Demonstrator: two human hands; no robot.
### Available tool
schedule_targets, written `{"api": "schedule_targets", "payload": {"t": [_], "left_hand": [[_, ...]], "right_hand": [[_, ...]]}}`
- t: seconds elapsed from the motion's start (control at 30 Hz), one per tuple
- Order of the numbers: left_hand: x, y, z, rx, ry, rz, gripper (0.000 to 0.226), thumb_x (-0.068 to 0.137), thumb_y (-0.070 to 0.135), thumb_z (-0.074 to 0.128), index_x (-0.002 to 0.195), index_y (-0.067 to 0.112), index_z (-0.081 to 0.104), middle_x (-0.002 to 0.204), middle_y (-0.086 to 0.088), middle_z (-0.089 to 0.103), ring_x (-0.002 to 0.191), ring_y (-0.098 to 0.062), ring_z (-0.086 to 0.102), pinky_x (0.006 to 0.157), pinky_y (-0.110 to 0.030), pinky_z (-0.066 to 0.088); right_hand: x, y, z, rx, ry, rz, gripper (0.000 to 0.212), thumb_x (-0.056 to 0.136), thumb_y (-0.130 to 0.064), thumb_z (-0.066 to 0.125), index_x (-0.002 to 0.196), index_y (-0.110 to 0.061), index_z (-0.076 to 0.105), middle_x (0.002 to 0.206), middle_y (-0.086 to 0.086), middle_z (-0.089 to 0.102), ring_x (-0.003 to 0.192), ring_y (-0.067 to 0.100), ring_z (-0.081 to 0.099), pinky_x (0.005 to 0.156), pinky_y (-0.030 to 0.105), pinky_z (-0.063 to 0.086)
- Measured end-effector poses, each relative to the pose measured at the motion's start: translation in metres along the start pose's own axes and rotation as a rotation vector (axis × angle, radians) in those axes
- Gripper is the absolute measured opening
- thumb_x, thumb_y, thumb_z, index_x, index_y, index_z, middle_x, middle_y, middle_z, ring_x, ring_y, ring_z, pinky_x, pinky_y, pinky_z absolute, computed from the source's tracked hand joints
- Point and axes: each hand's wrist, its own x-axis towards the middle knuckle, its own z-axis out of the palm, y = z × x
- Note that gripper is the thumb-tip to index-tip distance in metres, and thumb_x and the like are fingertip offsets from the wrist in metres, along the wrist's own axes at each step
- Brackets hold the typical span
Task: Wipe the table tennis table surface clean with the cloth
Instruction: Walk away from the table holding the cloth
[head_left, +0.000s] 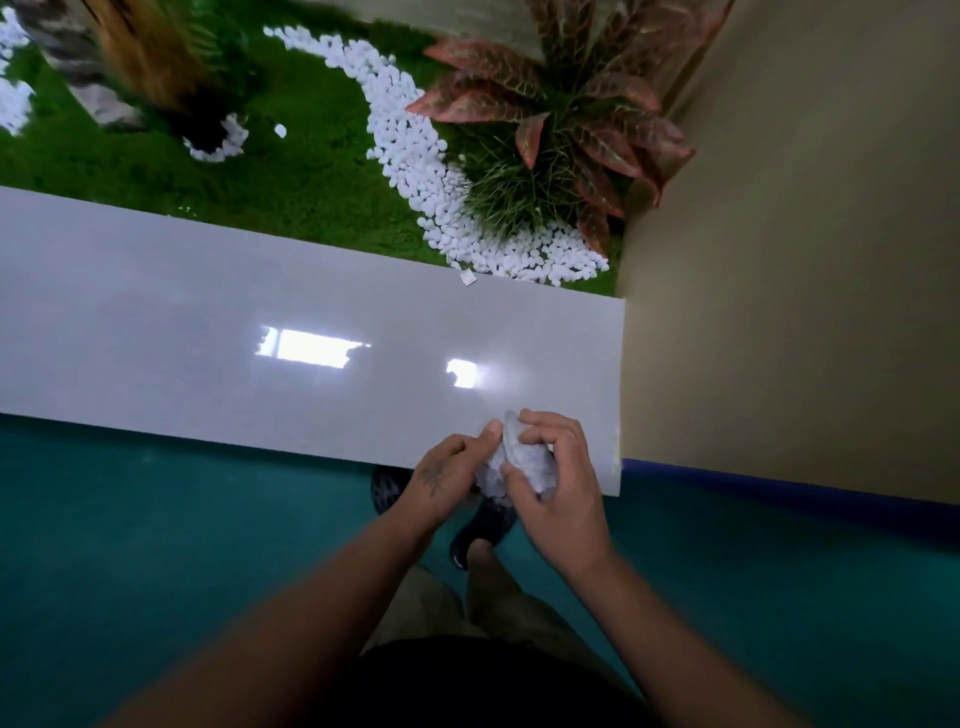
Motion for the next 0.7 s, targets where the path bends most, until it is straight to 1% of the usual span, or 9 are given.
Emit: {"api": "schedule_targets", "payload": {"t": [0.1, 0.17, 0.27, 0.37, 0.43, 0.5, 0.57, 0.63, 0.7], "left_hand": [[0.014, 0.002, -0.012, 0.019, -0.092, -0.049, 0.081, 0.074, 0.089, 0.066, 0.103, 0.014, 0.077, 0.101, -0.006, 0.08, 0.102, -0.027, 0.076, 0.101, -0.051, 0.059], [0.022, 0.002, -0.017, -0.04, -0.124, -0.05, 0.067, 0.086, 0.071, 0.072, 0.104, 0.007, 0.078, 0.102, -0.009, 0.081, 0.102, -0.031, 0.077, 0.1, -0.047, 0.06], [0.038, 0.001, -0.019, -0.126, -0.091, -0.018, 0.052, 0.089, 0.046, 0.082, 0.106, -0.002, 0.073, 0.104, -0.014, 0.08, 0.103, -0.037, 0.076, 0.099, -0.05, 0.06], [0.057, 0.0, -0.017, -0.142, -0.091, 0.004, 0.032, 0.092, 0.026, 0.083, 0.116, 0.009, 0.072, 0.105, -0.01, 0.081, 0.103, -0.031, 0.077, 0.092, -0.044, 0.063], [0.074, -0.001, -0.014, -0.066, -0.101, 0.06, 0.031, 0.091, 0.022, 0.084, 0.119, 0.014, 0.071, 0.105, -0.008, 0.081, 0.101, -0.028, 0.078, 0.088, -0.039, 0.063], [0.09, -0.007, -0.011, 0.025, -0.104, 0.12, 0.033, 0.092, 0.019, 0.083, 0.121, 0.015, 0.068, 0.107, -0.007, 0.08, 0.1, -0.026, 0.077, 0.086, -0.036, 0.064], [0.108, -0.015, -0.008, 0.114, -0.088, 0.193, 0.034, 0.094, 0.015, 0.08, 0.124, 0.016, 0.064, 0.106, -0.008, 0.078, 0.097, -0.026, 0.076, 0.081, -0.033, 0.064], [0.127, -0.028, -0.008, 0.215, -0.055, 0.303, 0.039, 0.096, 0.015, 0.078, 0.128, 0.024, 0.059, 0.101, -0.008, 0.076, 0.09, -0.025, 0.074, 0.074, -0.036, 0.063], [0.142, -0.042, -0.009, 0.272, -0.029, 0.392, 0.045, 0.098, 0.016, 0.076, 0.135, 0.028, 0.053, 0.103, 0.001, 0.073, 0.087, -0.011, 0.072, 0.069, -0.026, 0.059]], "right_hand": [[0.007, 0.005, 0.014, 0.018, 0.027, 0.034, 0.028, 0.088, -0.002, 0.069, 0.112, -0.01, 0.057, 0.132, 0.005, 0.056, 0.135, 0.015, 0.055, 0.112, 0.023, 0.044], [0.01, 0.01, 0.021, 0.028, 0.038, 0.076, 0.026, 0.088, -0.001, 0.065, 0.112, -0.009, 0.057, 0.131, 0.005, 0.056, 0.134, 0.014, 0.055, 0.111, 0.021, 0.043], [0.014, 0.022, 0.029, 0.001, 0.022, 0.168, 0.027, 0.093, -0.004, 0.063, 0.118, -0.011, 0.056, 0.131, 0.001, 0.056, 0.129, 0.008, 0.055, 0.106, 0.016, 0.043], [0.016, 0.039, 0.036, -0.067, -0.003, 0.295, 0.033, 0.098, -0.011, 0.067, 0.127, -0.018, 0.053, 0.13, -0.005, 0.053, 0.12, 0.002, 0.055, 0.095, 0.011, 0.047], [0.02, 0.05, 0.042, -0.111, -0.008, 0.385, 0.036, 0.099, -0.021, 0.071, 0.127, -0.026, 0.049, 0.128, -0.008, 0.051, 0.109, -0.001, 0.055, 0.083, 0.014, 0.052], [0.025, 0.061, 0.047, -0.152, -0.018, 0.464, 0.034, 0.1, -0.028, 0.07, 0.124, -0.03, 0.046, 0.126, -0.009, 0.049, 0.099, 0.0, 0.056, 0.073, 0.025, 0.056], [0.03, 0.074, 0.053, -0.15, 0.009, 0.511, 0.03, 0.101, -0.03, 0.068, 0.122, -0.031, 0.047, 0.122, -0.009, 0.054, 0.096, 0.001, 0.059, 0.072, 0.031, 0.058], [0.037, 0.09, 0.059, -0.108, 0.063, 0.581, 0.027, 0.102, -0.025, 0.067, 0.12, -0.03, 0.048, 0.112, -0.012, 0.06, 0.094, 0.0, 0.062, 0.074, 0.031, 0.057], [0.043, 0.109, 0.064, -0.069, 0.12, 0.681, 0.028, 0.101, -0.017, 0.067, 0.119, -0.029, 0.049, 0.104, -0.016, 0.062, 0.09, -0.001, 0.062, 0.071, 0.026, 0.052]]}}
